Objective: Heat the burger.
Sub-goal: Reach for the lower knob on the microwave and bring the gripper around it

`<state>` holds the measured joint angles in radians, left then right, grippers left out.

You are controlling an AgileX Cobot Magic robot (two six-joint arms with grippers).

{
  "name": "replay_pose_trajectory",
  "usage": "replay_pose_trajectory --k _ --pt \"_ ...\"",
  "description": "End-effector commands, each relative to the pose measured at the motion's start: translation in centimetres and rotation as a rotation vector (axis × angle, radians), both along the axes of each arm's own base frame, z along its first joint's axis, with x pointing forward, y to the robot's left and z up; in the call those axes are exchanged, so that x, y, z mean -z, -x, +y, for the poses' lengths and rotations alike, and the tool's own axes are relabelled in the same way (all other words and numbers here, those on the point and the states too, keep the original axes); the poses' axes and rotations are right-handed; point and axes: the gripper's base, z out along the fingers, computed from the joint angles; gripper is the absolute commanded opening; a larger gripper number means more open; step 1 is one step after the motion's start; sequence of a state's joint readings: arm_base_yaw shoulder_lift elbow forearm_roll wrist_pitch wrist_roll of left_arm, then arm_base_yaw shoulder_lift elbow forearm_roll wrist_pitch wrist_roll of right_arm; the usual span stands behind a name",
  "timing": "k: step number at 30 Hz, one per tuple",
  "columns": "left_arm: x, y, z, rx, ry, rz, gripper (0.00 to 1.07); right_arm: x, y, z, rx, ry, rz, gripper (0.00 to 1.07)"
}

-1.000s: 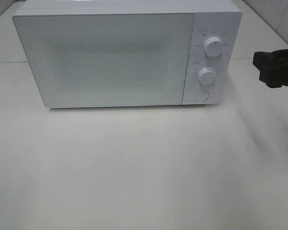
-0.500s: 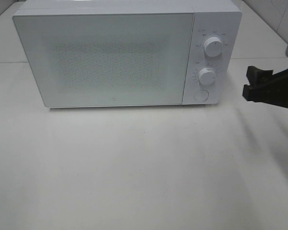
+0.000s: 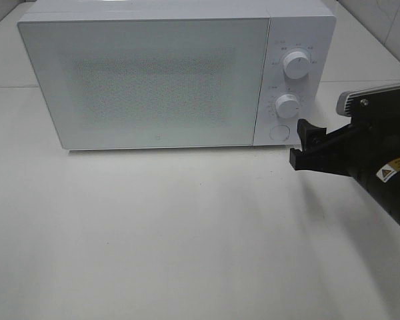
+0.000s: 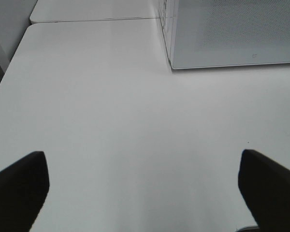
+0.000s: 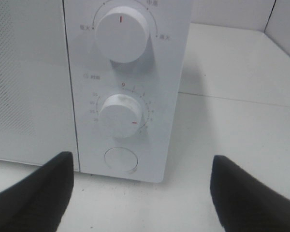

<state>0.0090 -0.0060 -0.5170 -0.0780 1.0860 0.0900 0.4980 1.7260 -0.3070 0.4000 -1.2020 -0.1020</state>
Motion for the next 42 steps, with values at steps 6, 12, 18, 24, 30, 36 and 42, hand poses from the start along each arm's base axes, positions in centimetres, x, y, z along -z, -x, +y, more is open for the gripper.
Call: replay_pose_trajectory --k 6,12,18,24,30,36,42 --pt "-0.1 0.2 0.0 -0.001 0.004 -0.029 1.0 -0.8 -1.1 1.6 0.045 -0.085 -0.105 0.75" --pt "-0.1 0.2 0.0 -0.001 0.004 -0.029 1.0 -1.0 -2.8 2.7 0.045 -0.102 -0.137 0.75" --pt "-0.1 0.2 0.0 -0.001 0.003 -0.029 0.99 -0.8 -4.1 3.4 0.047 -0.096 -0.157 0.75" --pt "-0.1 0.2 0.0 -0.001 0.003 -0.029 0.98 0.3 -5.3 3.7 0.054 -0.059 -0.142 0.75" --pt "-0.1 0.2 0.0 -0.001 0.003 -0.029 0.98 1.2 -6.8 4.0 0.064 -0.055 -0.13 0.74" --pt "-0.1 0.2 0.0 -0.001 0.004 -0.029 0.98 1.5 -7.9 4.0 0.086 -0.055 -0.136 0.74" --pt "-0.1 0.2 0.0 -0.001 0.004 -0.029 0.98 2.1 -8.9 4.6 0.081 -0.042 -0.125 0.74"
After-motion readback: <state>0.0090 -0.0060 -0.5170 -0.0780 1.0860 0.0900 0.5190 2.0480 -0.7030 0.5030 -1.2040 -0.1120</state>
